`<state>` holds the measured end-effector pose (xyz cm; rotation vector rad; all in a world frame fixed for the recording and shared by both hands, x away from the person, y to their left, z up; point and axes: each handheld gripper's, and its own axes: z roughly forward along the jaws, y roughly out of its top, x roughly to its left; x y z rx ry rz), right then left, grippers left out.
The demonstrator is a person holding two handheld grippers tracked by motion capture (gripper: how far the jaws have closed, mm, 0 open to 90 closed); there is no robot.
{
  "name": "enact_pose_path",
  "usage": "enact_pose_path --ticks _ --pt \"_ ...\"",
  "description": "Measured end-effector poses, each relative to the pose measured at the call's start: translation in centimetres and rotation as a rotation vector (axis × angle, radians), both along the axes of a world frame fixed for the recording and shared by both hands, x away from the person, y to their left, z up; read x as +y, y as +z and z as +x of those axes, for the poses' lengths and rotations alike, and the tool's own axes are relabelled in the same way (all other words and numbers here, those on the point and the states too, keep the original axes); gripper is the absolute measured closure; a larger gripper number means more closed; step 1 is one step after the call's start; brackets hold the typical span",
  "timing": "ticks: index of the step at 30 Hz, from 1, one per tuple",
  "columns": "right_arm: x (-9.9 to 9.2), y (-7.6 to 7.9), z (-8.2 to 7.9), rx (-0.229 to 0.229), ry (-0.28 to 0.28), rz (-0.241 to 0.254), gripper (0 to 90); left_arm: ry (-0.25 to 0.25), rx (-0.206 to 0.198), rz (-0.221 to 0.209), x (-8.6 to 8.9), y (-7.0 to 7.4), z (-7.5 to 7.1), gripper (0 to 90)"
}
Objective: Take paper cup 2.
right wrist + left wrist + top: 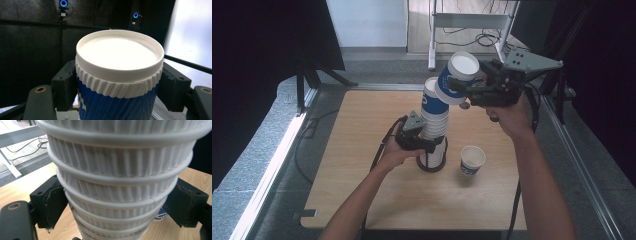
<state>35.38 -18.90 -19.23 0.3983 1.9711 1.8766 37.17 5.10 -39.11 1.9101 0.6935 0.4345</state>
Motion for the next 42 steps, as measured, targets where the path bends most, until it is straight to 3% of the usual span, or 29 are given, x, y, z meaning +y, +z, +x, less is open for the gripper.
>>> enact_pose_path --ticks 12,20,30,42 --pt "-1.0 -1.7 -1.8 0.003 0.042 -0.006 26.6 0.000 -0.006 0.012 0.1 0.0 0.0 12.7" --pt "-1.3 -3.1 -2.4 0.013 0.040 -0.014 26.6 0.003 -0.005 0.010 0.0 0.0 0.0 12.7" --pt "-1.5 -5.2 -2.5 0.038 0.061 -0.005 26.5 0.011 -0.005 -0.004 -0.2 0.0 0.0 12.6" --pt "-1.4 -7.8 -2.7 0.072 0.073 -0.016 26.5 0.010 -0.005 0.007 -0.2 0.0 0.0 12.6"
